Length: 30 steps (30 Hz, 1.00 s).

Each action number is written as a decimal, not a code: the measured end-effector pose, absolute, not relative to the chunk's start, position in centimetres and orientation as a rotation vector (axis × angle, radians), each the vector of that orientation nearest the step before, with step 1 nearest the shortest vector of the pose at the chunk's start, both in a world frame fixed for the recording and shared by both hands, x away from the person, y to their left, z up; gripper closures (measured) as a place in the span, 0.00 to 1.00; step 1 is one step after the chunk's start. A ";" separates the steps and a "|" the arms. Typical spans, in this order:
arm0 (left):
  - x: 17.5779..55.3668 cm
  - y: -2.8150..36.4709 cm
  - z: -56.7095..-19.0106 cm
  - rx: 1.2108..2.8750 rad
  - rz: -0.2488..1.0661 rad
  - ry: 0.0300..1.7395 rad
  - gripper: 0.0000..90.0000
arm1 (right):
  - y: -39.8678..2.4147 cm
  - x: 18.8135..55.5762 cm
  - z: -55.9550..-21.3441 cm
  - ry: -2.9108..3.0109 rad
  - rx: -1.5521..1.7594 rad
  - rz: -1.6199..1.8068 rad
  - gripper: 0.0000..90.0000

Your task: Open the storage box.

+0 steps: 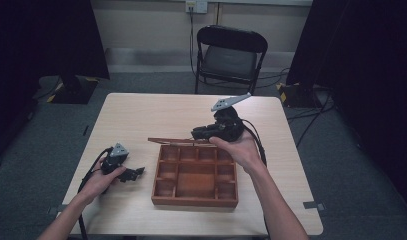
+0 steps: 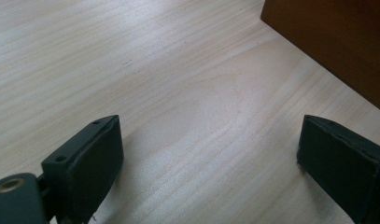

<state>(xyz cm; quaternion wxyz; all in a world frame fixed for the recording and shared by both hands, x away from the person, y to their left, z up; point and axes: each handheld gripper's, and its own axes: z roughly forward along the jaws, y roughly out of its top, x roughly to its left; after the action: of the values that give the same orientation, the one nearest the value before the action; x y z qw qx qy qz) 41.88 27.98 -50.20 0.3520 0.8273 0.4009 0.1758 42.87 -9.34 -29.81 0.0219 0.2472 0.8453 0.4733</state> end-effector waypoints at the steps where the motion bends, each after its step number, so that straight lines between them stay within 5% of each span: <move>1: 41.9 28.0 -50.2 2.138 0.455 1.039 0.07 | -9.3 42.9 -29.8 2.617 0.767 1.466 0.90; 30: 41.9 28.0 -50.2 2.144 0.459 1.033 0.07 | -9.6 43.1 -30.0 2.557 0.795 1.519 0.86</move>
<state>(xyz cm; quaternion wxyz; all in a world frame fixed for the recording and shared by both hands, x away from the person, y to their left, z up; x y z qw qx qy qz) 41.88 28.00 -50.20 0.3513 0.8282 0.3990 0.1774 43.11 -9.62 -30.00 0.0316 0.2583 0.8302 0.4931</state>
